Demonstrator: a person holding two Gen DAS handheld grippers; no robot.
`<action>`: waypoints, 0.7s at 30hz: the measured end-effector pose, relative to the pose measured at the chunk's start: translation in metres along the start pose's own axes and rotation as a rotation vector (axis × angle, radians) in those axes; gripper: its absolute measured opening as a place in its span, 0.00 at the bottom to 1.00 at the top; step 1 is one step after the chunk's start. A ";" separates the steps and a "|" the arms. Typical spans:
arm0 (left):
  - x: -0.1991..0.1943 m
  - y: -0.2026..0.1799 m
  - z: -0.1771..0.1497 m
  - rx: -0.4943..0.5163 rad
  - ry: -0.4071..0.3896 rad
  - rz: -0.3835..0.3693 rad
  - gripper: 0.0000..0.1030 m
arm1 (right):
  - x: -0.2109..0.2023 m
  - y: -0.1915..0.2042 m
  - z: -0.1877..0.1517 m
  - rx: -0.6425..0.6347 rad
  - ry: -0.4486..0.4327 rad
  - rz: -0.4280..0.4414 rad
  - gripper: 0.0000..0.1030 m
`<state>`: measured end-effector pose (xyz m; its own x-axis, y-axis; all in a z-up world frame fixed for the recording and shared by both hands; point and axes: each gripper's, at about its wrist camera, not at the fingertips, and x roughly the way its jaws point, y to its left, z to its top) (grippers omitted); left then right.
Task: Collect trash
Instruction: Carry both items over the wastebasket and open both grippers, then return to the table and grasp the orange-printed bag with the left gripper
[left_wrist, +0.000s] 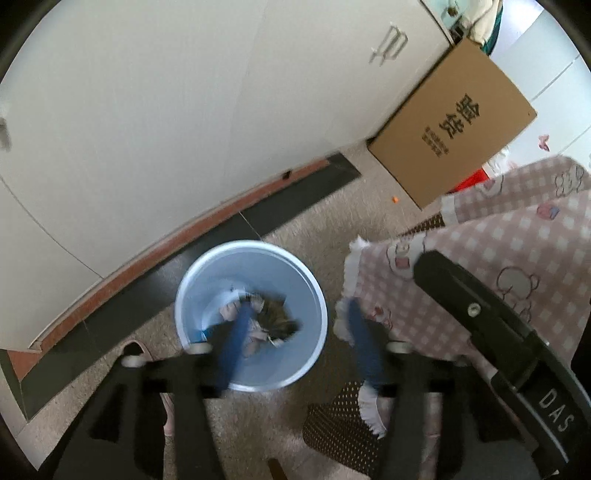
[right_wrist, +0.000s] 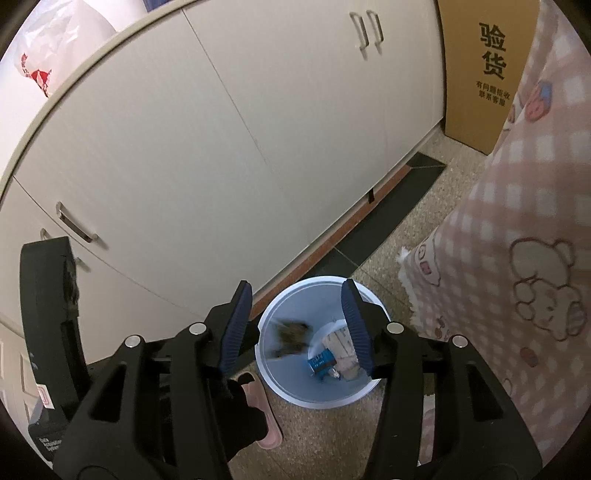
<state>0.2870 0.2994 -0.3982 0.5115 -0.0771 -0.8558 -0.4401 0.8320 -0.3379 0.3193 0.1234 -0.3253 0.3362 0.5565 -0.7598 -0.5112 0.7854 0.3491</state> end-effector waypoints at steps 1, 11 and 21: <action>-0.004 0.000 0.001 -0.001 -0.005 0.000 0.58 | -0.003 0.000 0.001 0.002 -0.004 0.003 0.49; -0.073 -0.013 0.003 0.005 -0.084 0.030 0.59 | -0.056 0.013 0.009 -0.013 -0.069 0.037 0.49; -0.190 -0.062 -0.007 0.094 -0.294 0.033 0.65 | -0.170 0.042 0.020 -0.067 -0.249 0.087 0.51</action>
<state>0.2120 0.2581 -0.2175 0.6958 0.1021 -0.7110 -0.3969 0.8796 -0.2621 0.2568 0.0672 -0.1704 0.4692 0.6769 -0.5672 -0.5946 0.7170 0.3637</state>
